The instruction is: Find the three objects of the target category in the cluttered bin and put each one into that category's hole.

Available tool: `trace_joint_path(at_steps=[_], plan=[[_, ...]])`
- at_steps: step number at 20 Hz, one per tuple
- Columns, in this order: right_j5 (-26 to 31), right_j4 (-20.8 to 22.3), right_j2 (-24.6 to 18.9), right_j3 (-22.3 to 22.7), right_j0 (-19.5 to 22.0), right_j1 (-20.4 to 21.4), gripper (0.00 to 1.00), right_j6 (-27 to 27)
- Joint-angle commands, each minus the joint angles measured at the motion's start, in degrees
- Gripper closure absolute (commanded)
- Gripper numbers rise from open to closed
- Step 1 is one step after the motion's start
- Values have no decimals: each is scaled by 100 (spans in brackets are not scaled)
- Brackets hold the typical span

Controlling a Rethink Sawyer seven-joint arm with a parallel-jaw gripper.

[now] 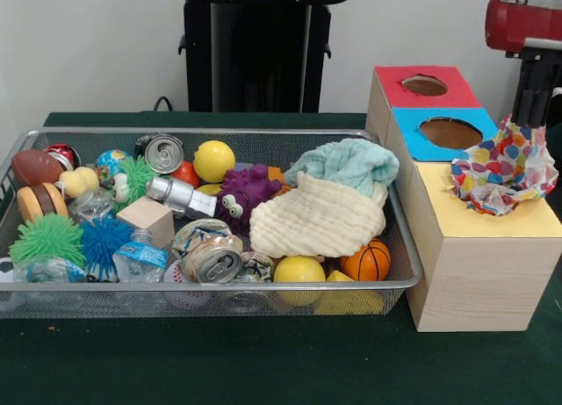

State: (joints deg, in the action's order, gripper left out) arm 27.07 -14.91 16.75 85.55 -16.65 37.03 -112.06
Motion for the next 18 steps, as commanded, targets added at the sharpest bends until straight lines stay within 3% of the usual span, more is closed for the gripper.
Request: trace_joint_path(at_steps=[1,11,18], plan=[[-266,-166,-325,440,-9,-359,100,-1339],[-331,-198,-193,419,-244,-465,100,-1477],[281,-160,-200,874,-107,403,100,-1075]])
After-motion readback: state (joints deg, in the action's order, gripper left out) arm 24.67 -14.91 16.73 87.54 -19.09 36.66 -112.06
